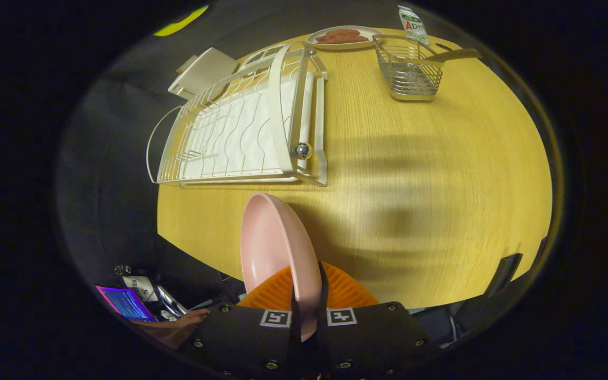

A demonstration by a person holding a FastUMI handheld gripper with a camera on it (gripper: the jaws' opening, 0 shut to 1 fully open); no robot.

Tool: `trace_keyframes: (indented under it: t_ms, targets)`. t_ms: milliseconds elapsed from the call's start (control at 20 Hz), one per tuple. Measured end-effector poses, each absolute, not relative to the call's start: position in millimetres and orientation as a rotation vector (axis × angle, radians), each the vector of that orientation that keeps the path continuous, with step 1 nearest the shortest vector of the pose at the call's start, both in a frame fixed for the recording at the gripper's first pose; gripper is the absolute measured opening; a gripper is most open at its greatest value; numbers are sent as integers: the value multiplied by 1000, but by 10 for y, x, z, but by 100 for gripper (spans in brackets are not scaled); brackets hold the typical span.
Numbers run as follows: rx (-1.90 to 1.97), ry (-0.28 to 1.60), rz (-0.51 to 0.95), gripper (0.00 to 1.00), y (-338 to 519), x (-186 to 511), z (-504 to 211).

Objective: Take the plate from the dish rack, then take the spoon from the basket and place it into the plate.

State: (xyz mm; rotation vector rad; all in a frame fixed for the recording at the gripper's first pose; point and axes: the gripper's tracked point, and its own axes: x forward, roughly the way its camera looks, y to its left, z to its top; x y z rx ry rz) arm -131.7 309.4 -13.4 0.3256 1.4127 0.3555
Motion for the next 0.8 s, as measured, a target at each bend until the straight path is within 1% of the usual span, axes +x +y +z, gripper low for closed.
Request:
trace_keyframes:
  t_ms: [100,150,200,250,350,400,500,800]
  targets:
    - [348,1411,368,10,3052,-1258,-169]
    - [349,1412,362,15,3008,-1239,-210]
    - [325,1411,349,16,2928,-1215,-251]
    - [268,1418,326,22,2795,-1205,-293]
    - [161,1417,297,27,2562,-1181,-382]
    - [165,1419,296,32,2526,-1164,-389]
    - [191,1402,292,32,2494,-1099,-334]
    - [116,1192,266,31,2297,-842,-66]
